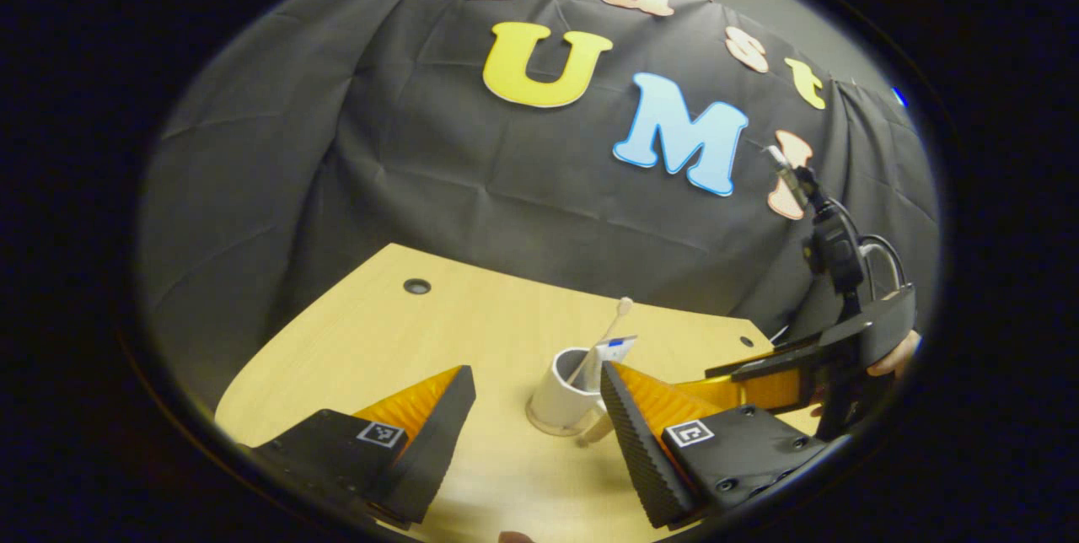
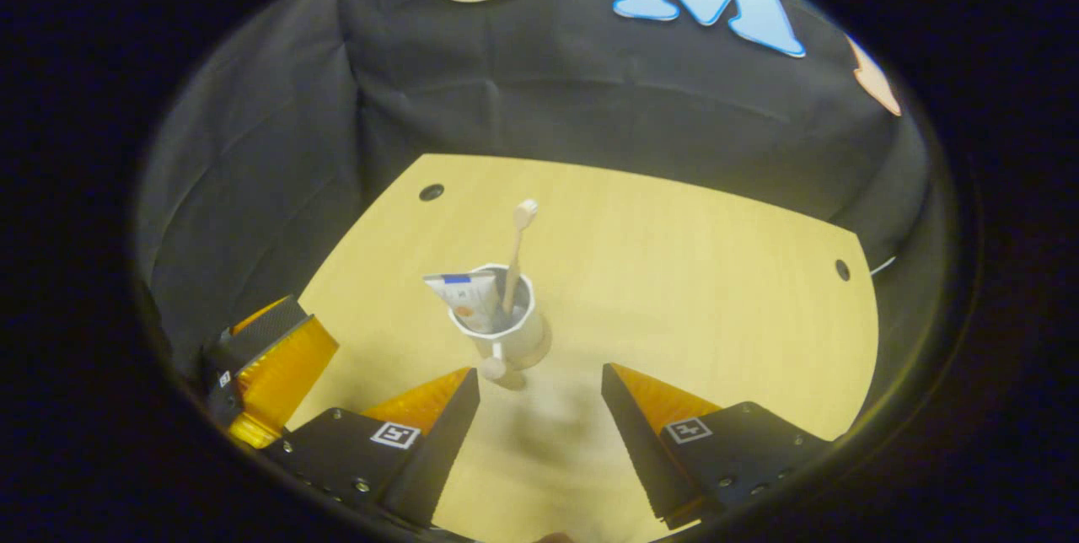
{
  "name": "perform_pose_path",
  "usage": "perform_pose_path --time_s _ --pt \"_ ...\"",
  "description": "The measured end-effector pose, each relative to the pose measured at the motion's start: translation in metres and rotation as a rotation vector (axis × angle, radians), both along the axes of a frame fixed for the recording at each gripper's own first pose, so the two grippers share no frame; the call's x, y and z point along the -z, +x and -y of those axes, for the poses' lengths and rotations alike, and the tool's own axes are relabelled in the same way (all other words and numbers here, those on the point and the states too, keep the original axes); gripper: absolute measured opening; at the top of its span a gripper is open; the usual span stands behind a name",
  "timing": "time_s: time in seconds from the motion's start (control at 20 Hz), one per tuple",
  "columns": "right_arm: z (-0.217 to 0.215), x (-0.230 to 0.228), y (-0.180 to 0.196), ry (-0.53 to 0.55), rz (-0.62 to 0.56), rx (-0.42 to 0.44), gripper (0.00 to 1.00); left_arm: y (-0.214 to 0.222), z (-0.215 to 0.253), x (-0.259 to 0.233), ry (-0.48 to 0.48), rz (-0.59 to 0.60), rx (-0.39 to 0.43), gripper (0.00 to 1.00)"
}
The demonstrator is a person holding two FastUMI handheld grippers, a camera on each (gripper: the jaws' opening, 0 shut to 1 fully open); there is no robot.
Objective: Put the toothbrush and toothpaste on the desktop into the cup, then pick up the cup and place it on the coaster on the desktop.
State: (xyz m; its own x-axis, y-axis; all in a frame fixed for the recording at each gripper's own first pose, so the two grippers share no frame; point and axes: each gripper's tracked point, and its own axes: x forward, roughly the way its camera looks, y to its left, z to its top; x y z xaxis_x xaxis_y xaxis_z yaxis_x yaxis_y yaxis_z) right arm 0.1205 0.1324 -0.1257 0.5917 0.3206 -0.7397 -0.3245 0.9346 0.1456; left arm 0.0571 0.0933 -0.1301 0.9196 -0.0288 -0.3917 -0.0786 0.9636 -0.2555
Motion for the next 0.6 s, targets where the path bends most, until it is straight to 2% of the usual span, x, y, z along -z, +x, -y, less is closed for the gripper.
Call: perform_pose_path --time_s 0.1,0.3,0.6 --pt "0.025 -0.024 0.0 0.014 0.088 0.062 0.89 0.005 0.016 -0.009 0.01 0.018 0.024 0.92" --pt "0.071 -0.062 -0.004 0.026 0.268 0.164 0.89 0.015 0.05 -0.032 0.021 0.06 0.066 0.96" --pt "0.123 -0.11 -0.018 0.029 0.518 0.258 0.89 0.019 0.085 -0.071 0.069 0.137 0.096 0.96"
